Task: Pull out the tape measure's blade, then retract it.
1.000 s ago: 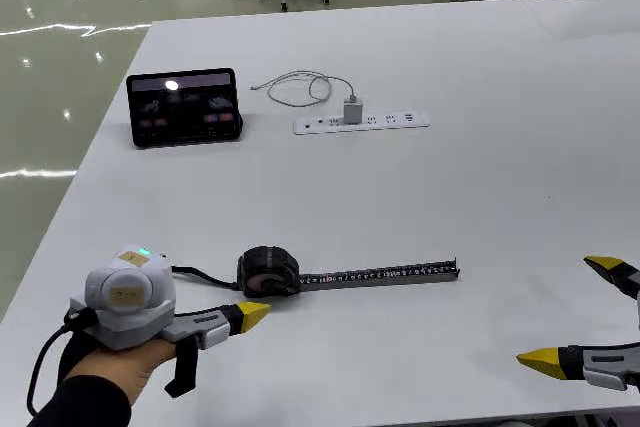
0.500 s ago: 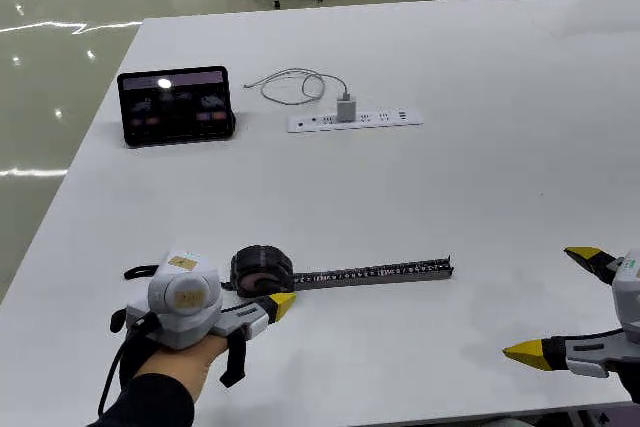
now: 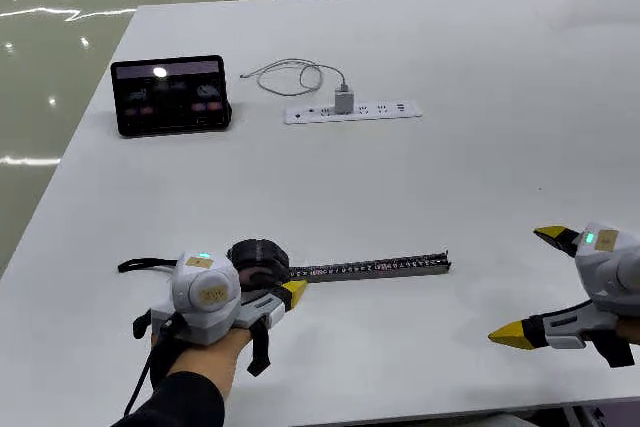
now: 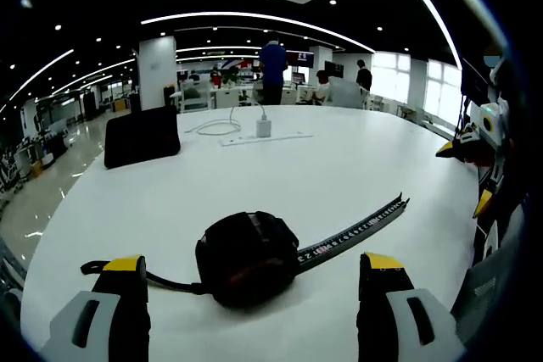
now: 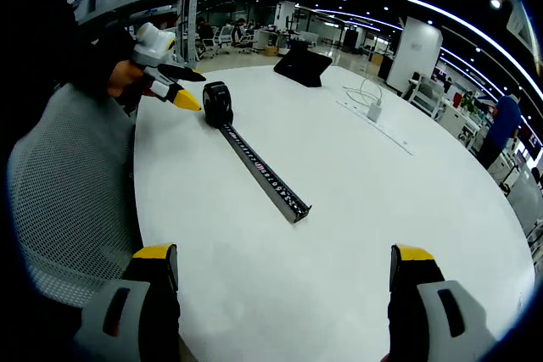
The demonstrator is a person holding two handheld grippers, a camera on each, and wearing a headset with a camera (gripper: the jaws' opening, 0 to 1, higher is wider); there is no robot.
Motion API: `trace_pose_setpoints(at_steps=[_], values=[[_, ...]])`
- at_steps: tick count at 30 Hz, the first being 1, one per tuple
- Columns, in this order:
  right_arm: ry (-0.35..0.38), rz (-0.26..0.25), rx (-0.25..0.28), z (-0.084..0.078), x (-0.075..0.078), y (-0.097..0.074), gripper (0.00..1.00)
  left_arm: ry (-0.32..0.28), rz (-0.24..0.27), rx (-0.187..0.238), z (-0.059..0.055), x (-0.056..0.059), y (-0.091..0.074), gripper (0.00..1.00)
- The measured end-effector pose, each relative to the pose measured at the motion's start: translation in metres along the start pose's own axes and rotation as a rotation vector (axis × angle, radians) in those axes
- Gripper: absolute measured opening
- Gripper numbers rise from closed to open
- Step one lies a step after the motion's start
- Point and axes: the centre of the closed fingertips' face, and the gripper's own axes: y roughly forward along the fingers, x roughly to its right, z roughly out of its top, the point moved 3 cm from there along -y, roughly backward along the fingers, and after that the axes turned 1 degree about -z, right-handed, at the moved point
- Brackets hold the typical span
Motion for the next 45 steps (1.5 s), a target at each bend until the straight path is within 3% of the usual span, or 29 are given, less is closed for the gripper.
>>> trace_pose_setpoints(at_steps=[2,7,9,11,16,18,30,38,41,45], values=[[-0.047,0.021,-0.024,0.005,0.006,0.006,1.0,0.026,0.011,-0.001,0.0,-0.002,0.001,1.0],[-0.107,0.09,-0.058,0.02,0.015,0.021,1.0,0.006,0.01,0.013,0.001,-0.004,0.001,1.0],[-0.135,0.125,-0.074,0.025,0.017,0.028,1.0,0.036,0.032,0.016,0.001,-0.01,0.001,1.0],[-0.165,0.156,-0.089,0.029,0.017,0.034,1.0,0.015,0.021,0.024,0.002,-0.01,0.001,1.0],[-0.245,0.247,-0.151,0.026,0.016,0.05,0.95,0.056,0.002,0.025,0.004,-0.002,0.002,1.0],[-0.282,0.277,-0.18,0.024,0.015,0.056,0.93,0.046,-0.019,0.031,0.004,0.002,0.003,1.0],[-0.38,0.36,-0.267,0.015,0.02,0.086,0.75,0.057,-0.036,0.011,-0.002,0.008,0.004,1.0],[-0.384,0.393,-0.279,0.012,0.019,0.097,0.62,0.064,-0.039,-0.002,-0.006,0.009,0.004,1.0],[-0.424,0.41,-0.309,0.005,0.019,0.101,0.56,0.054,-0.033,-0.004,-0.006,0.007,0.003,1.0],[-0.406,0.423,-0.332,0.001,0.019,0.102,0.47,0.069,-0.025,-0.026,-0.011,0.005,0.003,1.0]])
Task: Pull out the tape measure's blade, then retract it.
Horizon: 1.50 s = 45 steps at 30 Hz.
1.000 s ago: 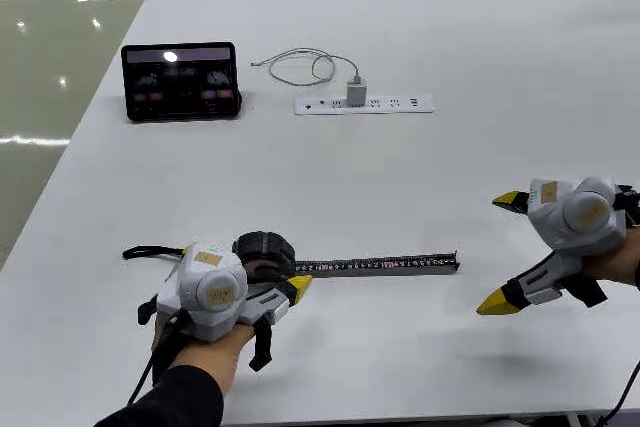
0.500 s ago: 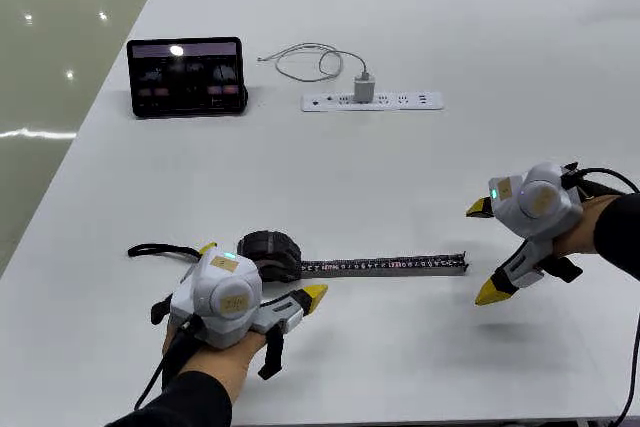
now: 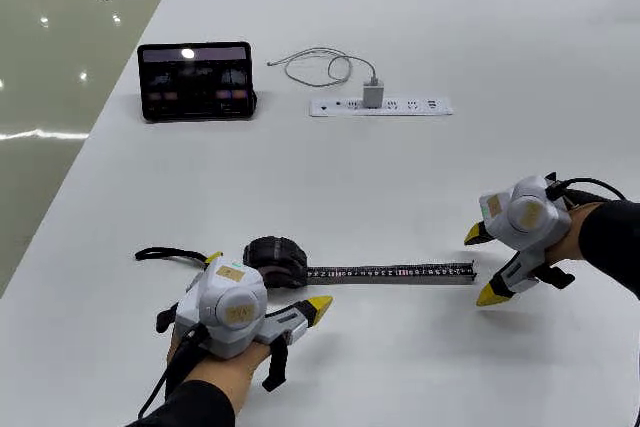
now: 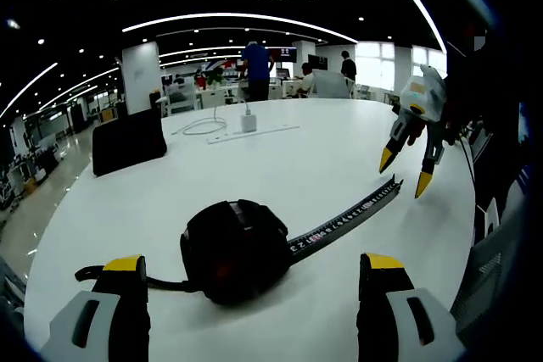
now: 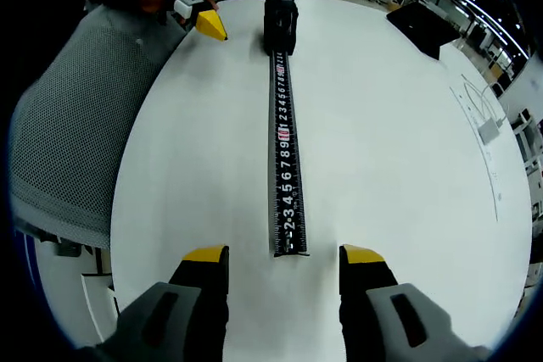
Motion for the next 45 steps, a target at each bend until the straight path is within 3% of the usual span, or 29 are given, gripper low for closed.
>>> trace_pose_setpoints(at_steps=[8,11,17,19,22,27,33,34,40,45], values=[[-0.006,0.021,0.002,-0.001,-0.002,-0.001,0.27,-0.007,-0.001,-0.003,-0.002,0.0,0.001,1.0],[0.004,0.027,0.009,-0.002,0.0,0.001,0.27,-0.048,-0.002,-0.012,-0.005,-0.002,0.002,1.0],[0.011,0.024,0.005,-0.003,0.004,0.005,0.21,-0.068,0.011,-0.012,-0.006,-0.005,0.001,1.0],[0.058,0.041,0.033,0.0,0.002,0.006,0.21,-0.081,0.011,-0.006,-0.005,-0.006,0.001,1.0],[0.045,-0.008,0.026,0.001,0.006,0.007,0.12,-0.09,0.016,0.0,-0.005,-0.006,0.002,1.0],[0.036,-0.003,0.015,0.002,0.001,0.006,0.12,-0.12,0.04,0.006,-0.006,-0.014,0.005,1.0],[0.059,-0.025,-0.024,0.004,0.001,0.007,0.12,-0.158,0.075,0.058,0.003,-0.019,0.007,1.0],[0.038,-0.025,-0.029,0.005,0.001,0.007,0.11,-0.164,0.08,0.058,0.004,-0.02,0.009,1.0],[0.073,-0.033,-0.058,0.002,0.008,0.008,0.12,-0.167,0.111,0.061,0.009,-0.023,0.021,0.97],[0.084,-0.032,-0.065,0.001,0.009,0.01,0.11,-0.202,0.127,0.045,0.005,-0.024,0.029,0.91]])
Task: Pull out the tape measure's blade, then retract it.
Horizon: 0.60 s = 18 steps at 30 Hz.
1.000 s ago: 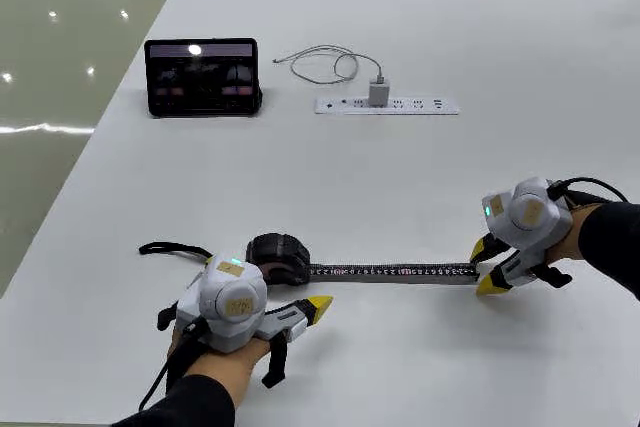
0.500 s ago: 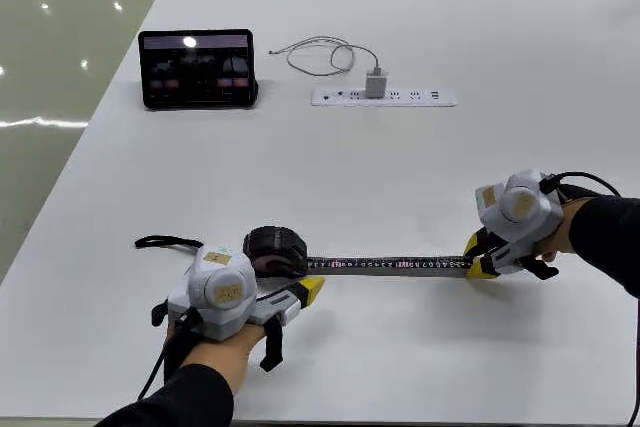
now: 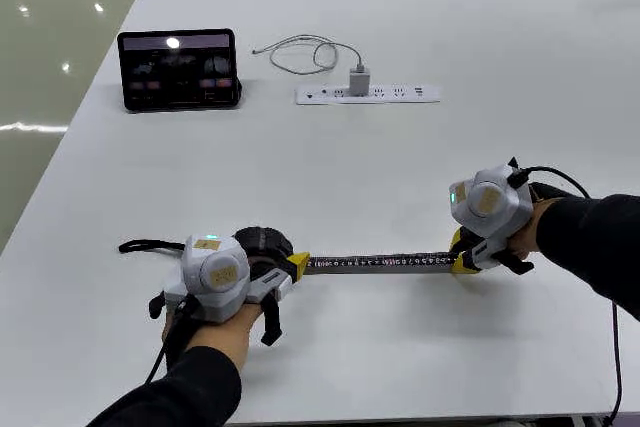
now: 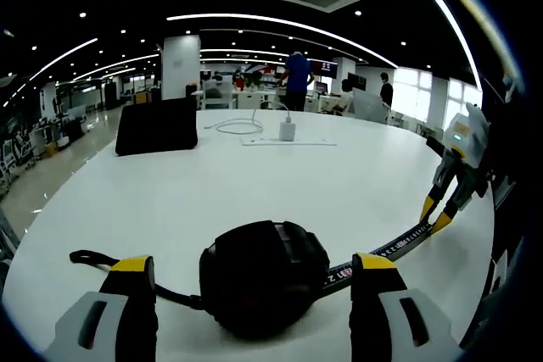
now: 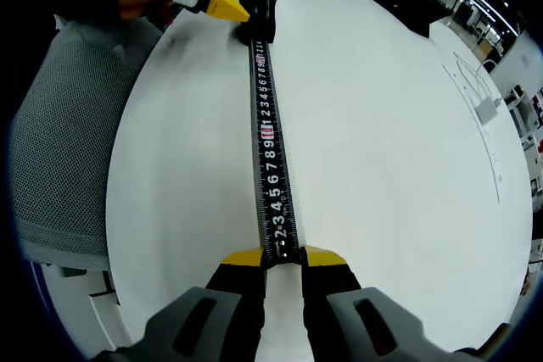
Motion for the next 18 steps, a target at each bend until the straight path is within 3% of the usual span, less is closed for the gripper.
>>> trace_pose_setpoints(at_steps=[3,6,9,11,14,15,18], values=[[0.003,0.003,0.007,0.0,0.0,0.0,0.11,-0.04,0.007,-0.009,-0.003,0.0,0.002,0.87],[0.009,0.005,0.01,0.0,-0.001,0.0,0.11,-0.084,-0.017,0.025,-0.001,0.003,0.004,0.81],[0.005,0.0,-0.001,0.0,-0.001,0.001,0.11,-0.079,-0.009,0.021,0.001,0.004,0.005,0.78],[0.014,0.0,-0.003,0.0,-0.001,0.002,0.11,-0.053,-0.001,0.0,0.0,0.005,0.008,0.73],[0.016,0.0,-0.006,0.0,-0.001,0.002,0.11,-0.077,-0.002,-0.011,0.001,0.006,0.01,0.65],[0.018,0.0,-0.005,0.001,-0.002,0.002,0.11,-0.077,-0.011,-0.034,-0.002,0.009,0.013,0.64],[0.018,-0.001,-0.004,0.001,-0.002,0.002,0.11,-0.071,0.006,-0.046,-0.003,0.007,0.013,0.64]])
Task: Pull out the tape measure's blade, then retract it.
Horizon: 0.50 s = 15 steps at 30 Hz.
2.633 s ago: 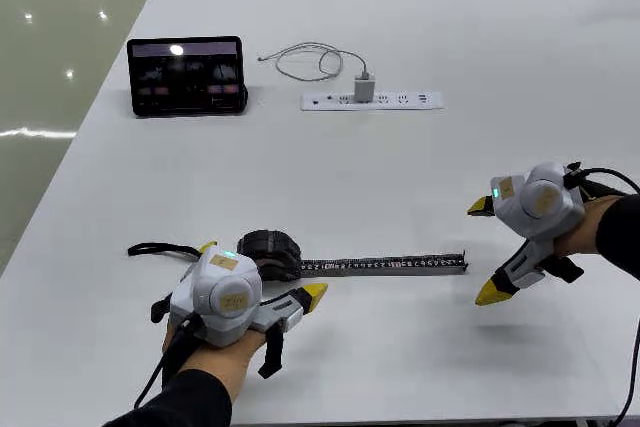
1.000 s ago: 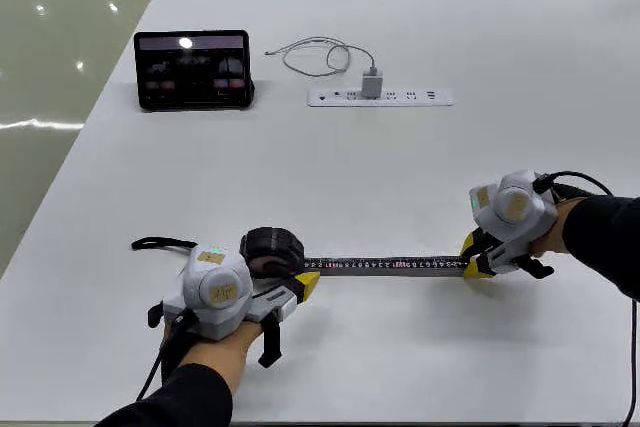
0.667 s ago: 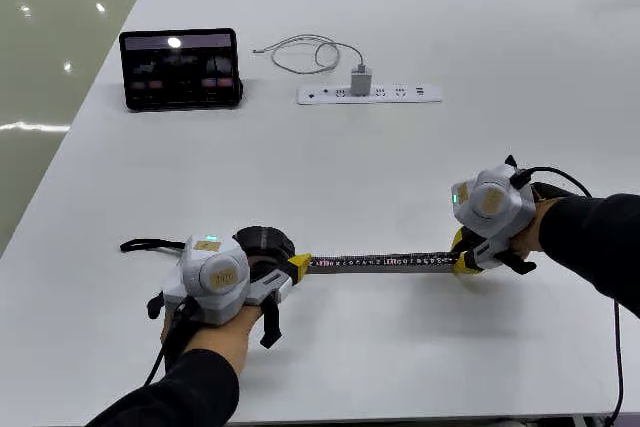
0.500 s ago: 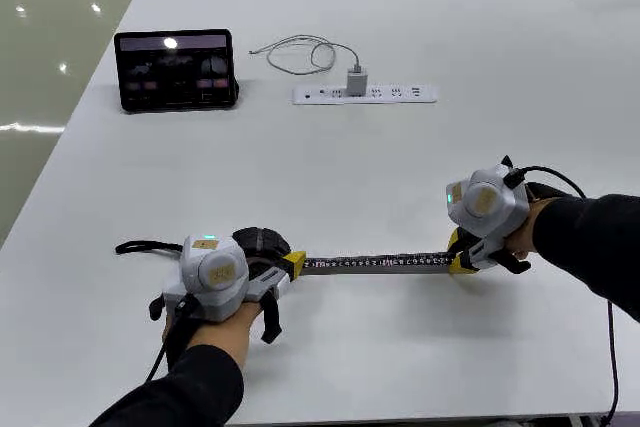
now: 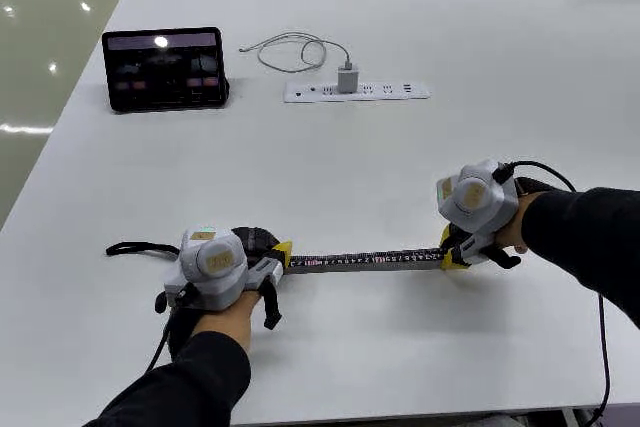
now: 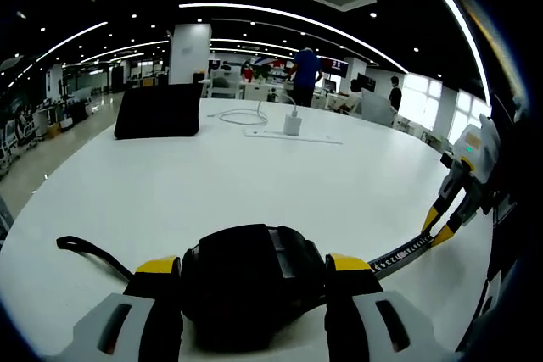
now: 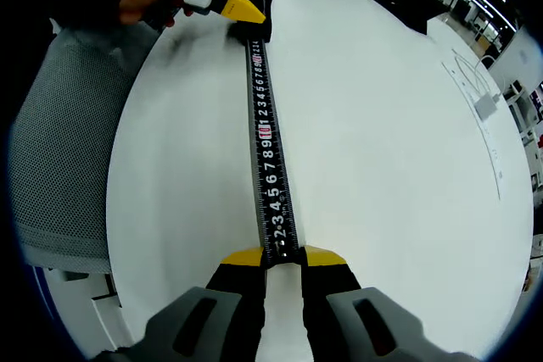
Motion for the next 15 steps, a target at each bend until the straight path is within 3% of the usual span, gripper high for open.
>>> trace_pose_setpoints(at_steps=[15], values=[[0.001,0.005,0.004,-0.0005,0.0017,0.0006,0.11,0.051,0.016,-0.029,-0.0012,0.0004,-0.0004,0.62]])
